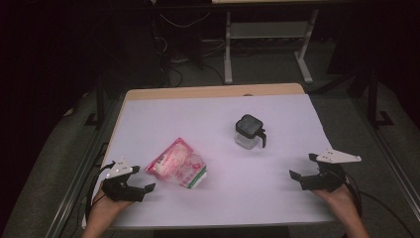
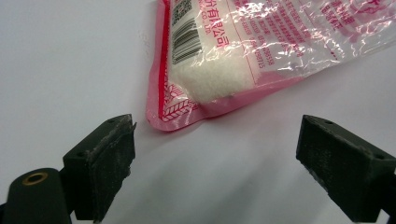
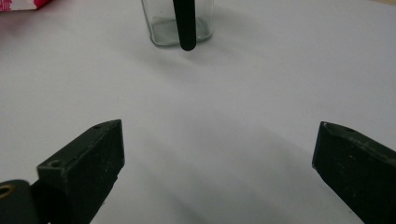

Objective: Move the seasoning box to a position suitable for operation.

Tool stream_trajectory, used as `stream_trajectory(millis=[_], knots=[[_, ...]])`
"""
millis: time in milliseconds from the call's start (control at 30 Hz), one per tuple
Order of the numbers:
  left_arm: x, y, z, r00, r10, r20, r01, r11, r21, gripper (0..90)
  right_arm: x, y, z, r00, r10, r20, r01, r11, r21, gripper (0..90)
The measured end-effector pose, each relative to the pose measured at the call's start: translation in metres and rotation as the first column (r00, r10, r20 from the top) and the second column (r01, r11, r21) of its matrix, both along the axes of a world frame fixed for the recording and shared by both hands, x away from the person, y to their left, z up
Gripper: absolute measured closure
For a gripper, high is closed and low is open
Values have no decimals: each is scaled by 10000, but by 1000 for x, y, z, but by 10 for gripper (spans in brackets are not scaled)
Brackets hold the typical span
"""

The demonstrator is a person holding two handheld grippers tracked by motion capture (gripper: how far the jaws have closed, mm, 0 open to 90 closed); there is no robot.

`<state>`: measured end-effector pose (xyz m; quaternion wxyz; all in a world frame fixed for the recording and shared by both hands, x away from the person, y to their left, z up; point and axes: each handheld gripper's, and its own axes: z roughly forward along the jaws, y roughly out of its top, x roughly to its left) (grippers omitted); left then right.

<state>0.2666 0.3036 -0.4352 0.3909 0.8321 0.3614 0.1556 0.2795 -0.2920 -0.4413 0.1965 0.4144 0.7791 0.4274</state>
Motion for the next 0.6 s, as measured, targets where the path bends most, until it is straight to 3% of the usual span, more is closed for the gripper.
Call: stream_trajectory(millis=[200,233,400,600], knots=[[-1,2,0,9999,79,-62,-80,9997,-229,119,1,-1,-2,9999,71,-110,-71,10000,-36,20],[-1,2,0,9997,221,-60,-223,9989,-422,119,2,-2,-2,9998,69,-205,-70,10000,-19,20],[-4,2,1,9999,103,-60,-103,9999,-98,119,4,0,0,9998,91,-197,-91,10000,-15,20],[-4,4,0,9999,108,-29,-109,9997,-233,119,5,6,3,9997,151,-214,-152,9999,-62,20]])
